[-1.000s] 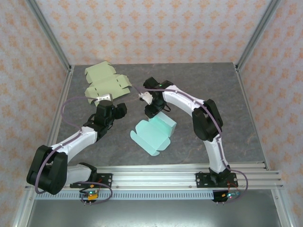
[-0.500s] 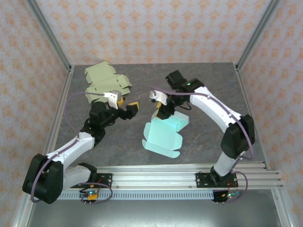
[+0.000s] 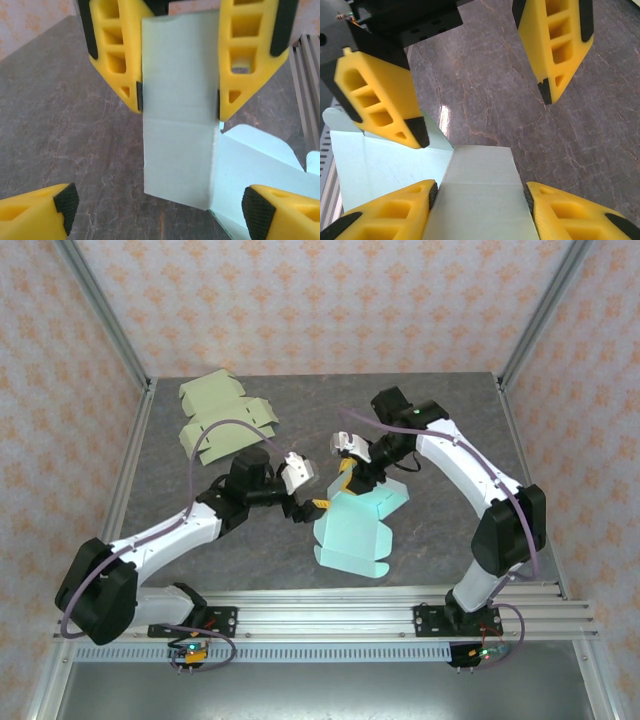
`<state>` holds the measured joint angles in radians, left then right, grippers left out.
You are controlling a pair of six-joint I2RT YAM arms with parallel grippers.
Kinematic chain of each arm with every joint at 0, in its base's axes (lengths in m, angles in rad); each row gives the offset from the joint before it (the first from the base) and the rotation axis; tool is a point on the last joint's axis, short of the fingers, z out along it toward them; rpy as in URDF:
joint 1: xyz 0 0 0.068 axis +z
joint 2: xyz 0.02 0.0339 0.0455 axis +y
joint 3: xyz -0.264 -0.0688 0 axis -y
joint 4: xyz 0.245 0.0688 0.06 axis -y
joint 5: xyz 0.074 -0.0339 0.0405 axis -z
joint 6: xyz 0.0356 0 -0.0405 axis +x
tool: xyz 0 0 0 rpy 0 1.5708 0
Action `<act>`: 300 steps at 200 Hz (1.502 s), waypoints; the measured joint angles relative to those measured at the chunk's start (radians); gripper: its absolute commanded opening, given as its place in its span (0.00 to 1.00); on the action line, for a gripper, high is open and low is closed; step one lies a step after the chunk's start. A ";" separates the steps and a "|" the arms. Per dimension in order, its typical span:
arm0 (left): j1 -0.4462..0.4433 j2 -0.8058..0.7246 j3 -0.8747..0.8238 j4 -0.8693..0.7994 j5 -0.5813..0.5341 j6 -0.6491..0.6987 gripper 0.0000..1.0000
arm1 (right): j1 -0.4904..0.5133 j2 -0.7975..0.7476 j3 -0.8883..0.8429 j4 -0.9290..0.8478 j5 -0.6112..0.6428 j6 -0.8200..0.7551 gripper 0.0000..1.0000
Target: Fold the paper box
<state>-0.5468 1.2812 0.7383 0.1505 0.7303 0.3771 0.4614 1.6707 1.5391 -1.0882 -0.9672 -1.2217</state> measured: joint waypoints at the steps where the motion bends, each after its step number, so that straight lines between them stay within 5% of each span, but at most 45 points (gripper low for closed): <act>1: 0.000 0.002 0.002 -0.002 0.000 0.001 0.84 | 0.000 0.000 0.000 0.000 0.000 0.000 0.40; 63: -0.042 0.077 0.090 -0.056 0.034 0.100 0.78 | 0.001 0.000 -0.023 0.020 -0.002 0.020 0.39; 110: -0.055 0.114 0.103 -0.057 0.061 0.093 0.53 | 0.005 0.000 -0.029 0.048 0.016 0.035 0.39; 125: -0.055 0.119 0.105 -0.056 0.060 0.092 0.53 | 0.005 -0.002 -0.032 0.048 0.020 0.035 0.39; 139: -0.055 0.121 0.106 -0.053 0.060 0.082 0.68 | 0.009 -0.004 -0.033 0.048 0.021 0.034 0.39; 181: -0.055 0.121 0.106 -0.041 0.048 0.054 0.80 | 0.027 -0.036 -0.055 0.062 0.021 0.002 0.39; 300: -0.043 0.133 0.126 -0.042 0.108 0.074 0.56 | 0.031 -0.098 -0.094 0.084 0.001 -0.063 0.38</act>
<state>-0.5903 1.4143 0.8642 0.1081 0.8379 0.4507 0.4919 1.5730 1.4448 -1.0046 -0.9661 -1.2850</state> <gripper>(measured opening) 0.598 0.417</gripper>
